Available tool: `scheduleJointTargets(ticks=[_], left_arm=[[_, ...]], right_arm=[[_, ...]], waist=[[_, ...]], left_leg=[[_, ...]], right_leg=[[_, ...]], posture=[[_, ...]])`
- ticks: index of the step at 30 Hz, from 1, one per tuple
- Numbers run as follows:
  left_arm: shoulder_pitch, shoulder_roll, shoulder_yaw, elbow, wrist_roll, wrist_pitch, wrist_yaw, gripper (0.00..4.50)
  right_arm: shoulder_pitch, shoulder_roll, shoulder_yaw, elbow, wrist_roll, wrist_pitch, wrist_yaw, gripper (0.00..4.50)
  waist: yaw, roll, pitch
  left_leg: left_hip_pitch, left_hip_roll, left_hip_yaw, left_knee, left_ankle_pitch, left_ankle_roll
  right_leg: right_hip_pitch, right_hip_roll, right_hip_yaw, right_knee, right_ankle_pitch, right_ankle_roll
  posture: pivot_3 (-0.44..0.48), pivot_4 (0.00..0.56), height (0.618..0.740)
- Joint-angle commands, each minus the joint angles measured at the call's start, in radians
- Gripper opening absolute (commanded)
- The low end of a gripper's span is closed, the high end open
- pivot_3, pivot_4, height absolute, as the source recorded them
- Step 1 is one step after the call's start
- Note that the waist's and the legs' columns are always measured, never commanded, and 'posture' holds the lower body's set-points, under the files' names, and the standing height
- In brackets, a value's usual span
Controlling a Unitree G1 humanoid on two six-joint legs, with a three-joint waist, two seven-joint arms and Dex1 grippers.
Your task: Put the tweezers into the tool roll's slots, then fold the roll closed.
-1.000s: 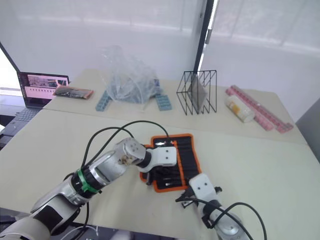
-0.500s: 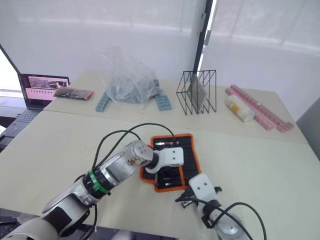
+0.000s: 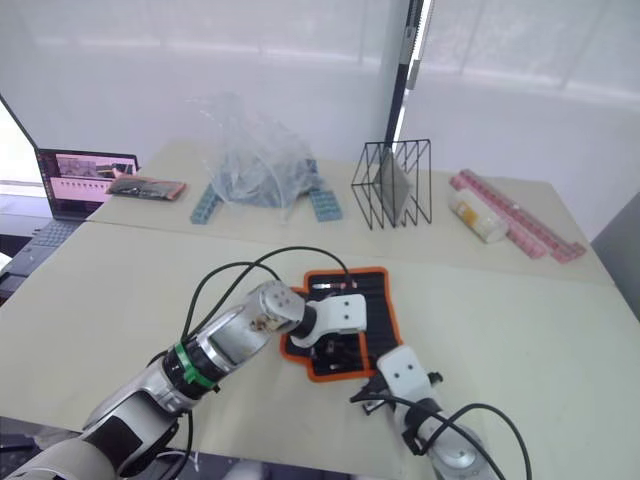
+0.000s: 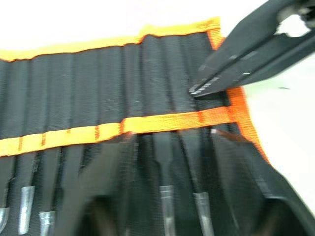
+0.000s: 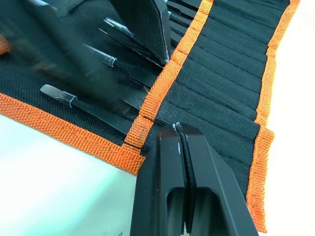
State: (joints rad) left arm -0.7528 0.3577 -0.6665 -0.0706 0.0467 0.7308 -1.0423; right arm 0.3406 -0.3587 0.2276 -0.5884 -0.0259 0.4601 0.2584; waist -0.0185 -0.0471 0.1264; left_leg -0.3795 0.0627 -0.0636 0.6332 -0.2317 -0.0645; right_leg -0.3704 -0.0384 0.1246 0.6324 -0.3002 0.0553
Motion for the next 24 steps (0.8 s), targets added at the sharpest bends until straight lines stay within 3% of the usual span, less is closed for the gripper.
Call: scheduleJointTargets(ticks=[1, 6, 9, 18, 21, 24], left_arm=[[-0.034, 0.052, 0.092, -0.116, -0.049, 0.041, -0.033, 4.31], [0.0, 0.15, 0.215, -0.187, -0.12, 0.045, -0.05, 4.45], [0.064, 0.168, 0.365, -0.21, -0.203, 0.029, -0.02, 4.45], [0.44, 0.301, 0.731, -0.215, -0.333, -0.208, -0.012, 4.45], [0.612, 0.34, 0.85, -0.245, -0.401, -0.248, -0.044, 4.5], [0.75, 0.353, 0.98, -0.273, -0.473, -0.261, -0.05, 4.5]], right_arm=[[0.047, -0.012, 0.042, 0.154, -0.004, 0.098, 0.03, 0.0], [0.033, -0.017, 0.029, 0.158, -0.005, 0.095, 0.04, 0.0], [0.024, -0.023, 0.021, 0.127, 0.0, 0.074, 0.054, 0.0], [0.048, -0.044, -0.07, 0.034, 0.059, -0.127, 0.104, 0.0], [0.047, -0.071, -0.147, -0.006, 0.106, -0.183, 0.147, 0.78], [0.061, -0.111, -0.231, -0.019, 0.161, -0.238, 0.206, 1.86]], waist=[[-0.005, 0.002, 0.001], [-0.015, 0.004, 0.001], [-0.02, 0.004, 0.002], [-0.024, 0.013, 0.011], [-0.022, 0.013, 0.015], [-0.017, 0.012, 0.024]], left_leg=[[0.0, 0.0, 0.0, 0.0, 0.0, 0.0], [0.001, 0.001, 0.0, -0.002, 0.0, 0.0], [0.0, 0.001, 0.0, -0.002, 0.0, 0.0], [-0.004, 0.001, 0.0, -0.006, 0.0, 0.0], [-0.012, 0.001, 0.0, -0.005, 0.0, 0.0], [-0.013, -0.002, 0.0, -0.005, 0.0, 0.0]], right_leg=[[0.0, 0.001, 0.0, 0.0, 0.0, 0.0], [0.0, 0.001, 0.0, 0.0, 0.0, 0.001], [0.0, 0.001, 0.0, 0.0, 0.001, 0.001], [-0.006, 0.001, 0.0, 0.0, 0.002, 0.005], [-0.016, 0.0, 0.0, 0.004, 0.004, 0.001], [-0.019, -0.002, 0.0, 0.01, 0.003, -0.002]], posture=[[0.0, 0.15, 0.72], [0.0, 0.15, 0.72], [0.0, 0.15, 0.72], [0.0, 0.15, 0.72], [0.0, 0.15, 0.72], [0.0, 0.15, 0.72]])
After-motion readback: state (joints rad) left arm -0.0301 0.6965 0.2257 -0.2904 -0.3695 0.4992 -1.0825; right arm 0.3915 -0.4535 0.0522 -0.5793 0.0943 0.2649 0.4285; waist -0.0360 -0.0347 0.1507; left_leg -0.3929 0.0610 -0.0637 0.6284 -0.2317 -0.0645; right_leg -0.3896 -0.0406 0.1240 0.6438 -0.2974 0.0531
